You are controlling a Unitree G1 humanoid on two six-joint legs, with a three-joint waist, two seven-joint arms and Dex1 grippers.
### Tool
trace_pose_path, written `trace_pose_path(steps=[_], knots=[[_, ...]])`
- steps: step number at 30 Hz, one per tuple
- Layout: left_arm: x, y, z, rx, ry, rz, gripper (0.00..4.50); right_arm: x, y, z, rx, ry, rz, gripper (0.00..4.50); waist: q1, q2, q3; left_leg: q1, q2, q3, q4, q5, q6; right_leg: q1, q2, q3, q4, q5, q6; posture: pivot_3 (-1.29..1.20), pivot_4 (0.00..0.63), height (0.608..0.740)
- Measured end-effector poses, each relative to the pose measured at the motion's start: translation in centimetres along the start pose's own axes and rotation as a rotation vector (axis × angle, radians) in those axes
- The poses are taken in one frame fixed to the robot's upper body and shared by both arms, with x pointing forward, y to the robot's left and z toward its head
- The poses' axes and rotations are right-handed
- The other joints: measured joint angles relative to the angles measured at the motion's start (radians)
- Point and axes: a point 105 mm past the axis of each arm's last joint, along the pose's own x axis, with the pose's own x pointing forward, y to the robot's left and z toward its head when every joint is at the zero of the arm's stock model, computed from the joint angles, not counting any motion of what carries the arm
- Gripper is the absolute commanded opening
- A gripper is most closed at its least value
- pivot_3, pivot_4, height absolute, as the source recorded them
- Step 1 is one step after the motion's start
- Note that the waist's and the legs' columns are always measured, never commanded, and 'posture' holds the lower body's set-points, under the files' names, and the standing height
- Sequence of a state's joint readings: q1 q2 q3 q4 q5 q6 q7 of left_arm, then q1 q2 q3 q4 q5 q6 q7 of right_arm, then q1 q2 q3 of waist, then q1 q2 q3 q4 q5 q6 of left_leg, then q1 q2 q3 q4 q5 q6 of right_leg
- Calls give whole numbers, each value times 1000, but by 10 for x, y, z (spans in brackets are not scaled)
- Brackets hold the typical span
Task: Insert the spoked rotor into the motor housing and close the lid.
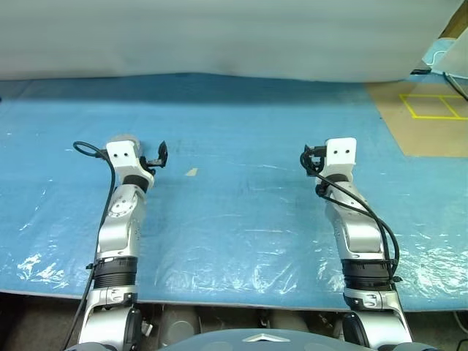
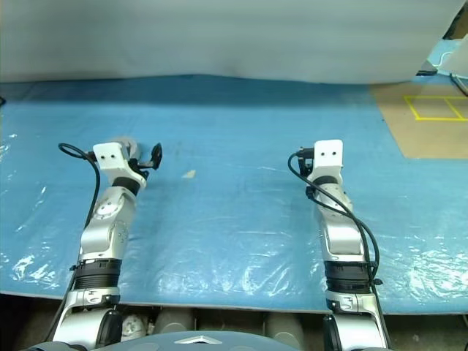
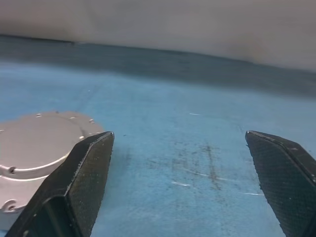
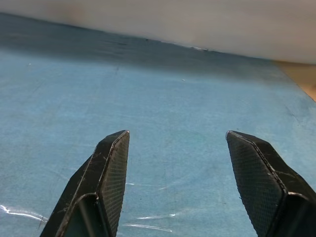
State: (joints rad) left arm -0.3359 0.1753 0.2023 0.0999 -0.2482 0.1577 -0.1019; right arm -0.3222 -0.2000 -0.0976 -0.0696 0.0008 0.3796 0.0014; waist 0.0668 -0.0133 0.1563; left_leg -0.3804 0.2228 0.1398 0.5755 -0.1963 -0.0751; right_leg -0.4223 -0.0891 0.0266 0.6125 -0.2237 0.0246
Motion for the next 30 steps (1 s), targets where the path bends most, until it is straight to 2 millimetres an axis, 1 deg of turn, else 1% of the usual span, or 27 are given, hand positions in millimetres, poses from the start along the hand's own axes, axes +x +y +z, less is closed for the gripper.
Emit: trace_pose_path(steps=[2,8,14,19,22,27,30], knots=[[1,-4,0,9,-5,-13,4480,0,1,0,-1,0,3,3253,0,0,0,0,0,0,0,0,0,0,0,0,0,0,0,0,150,740],[1,-2,3,21,-20,-7,4480,1,-2,3,-9,-7,-5,3253,0,0,0,0,0,0,0,0,0,0,0,0,0,0,0,0,150,740],[2,5,-3,25,-12,31,4480,2,-2,4,-28,-14,-12,3253,1,0,0,0,0,0,0,0,0,0,0,0,0,0,0,0,150,740],[9,-2,7,32,-53,16,4480,7,3,14,-31,-42,-1,3253,1,0,0,0,0,0,0,0,0,0,0,0,0,0,0,0,150,740],[10,-11,7,52,-60,-24,4480,8,4,19,-31,-62,1,3253,1,0,0,0,0,0,0,0,0,0,0,0,0,0,0,0,150,740],[10,-11,2,61,-43,-29,4480,8,6,14,-23,-46,4,3253,0,0,0,0,0,0,0,0,0,0,0,0,0,0,0,0,150,740],[10,-11,3,65,-51,-38,4480,8,9,13,-24,-43,11,3253,1,0,0,0,0,0,0,0,0,0,0,0,0,0,0,0,150,740]])
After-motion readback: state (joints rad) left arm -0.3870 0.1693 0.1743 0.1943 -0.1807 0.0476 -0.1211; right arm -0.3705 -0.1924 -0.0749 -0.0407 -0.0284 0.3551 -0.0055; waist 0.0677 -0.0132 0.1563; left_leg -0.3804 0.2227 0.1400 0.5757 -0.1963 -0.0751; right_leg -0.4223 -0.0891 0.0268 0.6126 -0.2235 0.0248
